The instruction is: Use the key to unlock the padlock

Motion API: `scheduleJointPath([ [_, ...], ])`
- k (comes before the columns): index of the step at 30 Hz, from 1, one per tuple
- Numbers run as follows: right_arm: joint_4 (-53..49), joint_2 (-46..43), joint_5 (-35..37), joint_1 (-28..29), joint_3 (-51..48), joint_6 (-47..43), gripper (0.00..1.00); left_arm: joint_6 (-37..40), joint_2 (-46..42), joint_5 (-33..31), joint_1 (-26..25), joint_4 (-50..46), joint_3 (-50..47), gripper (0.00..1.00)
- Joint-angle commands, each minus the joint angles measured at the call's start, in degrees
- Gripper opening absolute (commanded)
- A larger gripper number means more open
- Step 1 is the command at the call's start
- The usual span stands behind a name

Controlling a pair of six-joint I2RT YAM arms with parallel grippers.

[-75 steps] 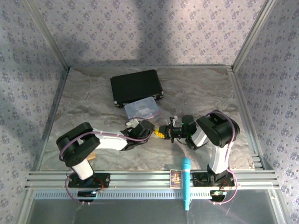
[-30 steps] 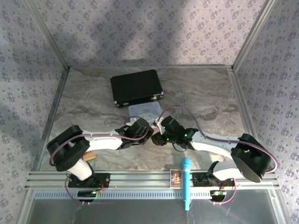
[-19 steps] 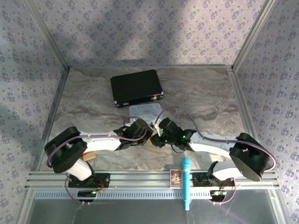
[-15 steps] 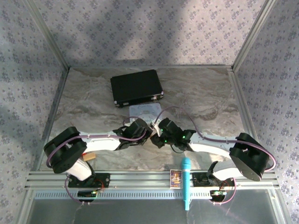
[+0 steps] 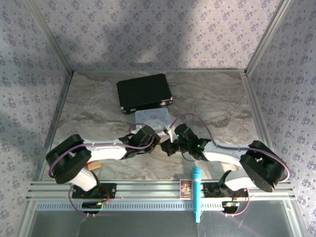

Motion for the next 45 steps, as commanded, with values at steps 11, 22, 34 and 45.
scheduleJointPath([
  [11, 0.6, 0.86, -3.76, -9.77, -3.69, 7.55, 0.13, -0.81, -4.81, 3.78, -2.15, 0.95, -1.42, 0.0],
  [22, 0.2, -6.69, -3.85, -8.33, -5.03, 12.55, 0.56, 0.86, -1.22, 2.09, -2.24, -2.65, -1.82, 0.0],
  [34, -29.7, -11.56, 10.81, -10.67, 10.74, 13.21, 0.99, 14.87, -0.32, -0.72, -1.89, -16.11, 0.81, 0.0],
  [45, -27.53, 9.43, 13.16, -8.76, 20.64, 15.62, 0.84, 30.09, 2.81, -6.75, -1.62, -34.71, 9.1, 0.09],
])
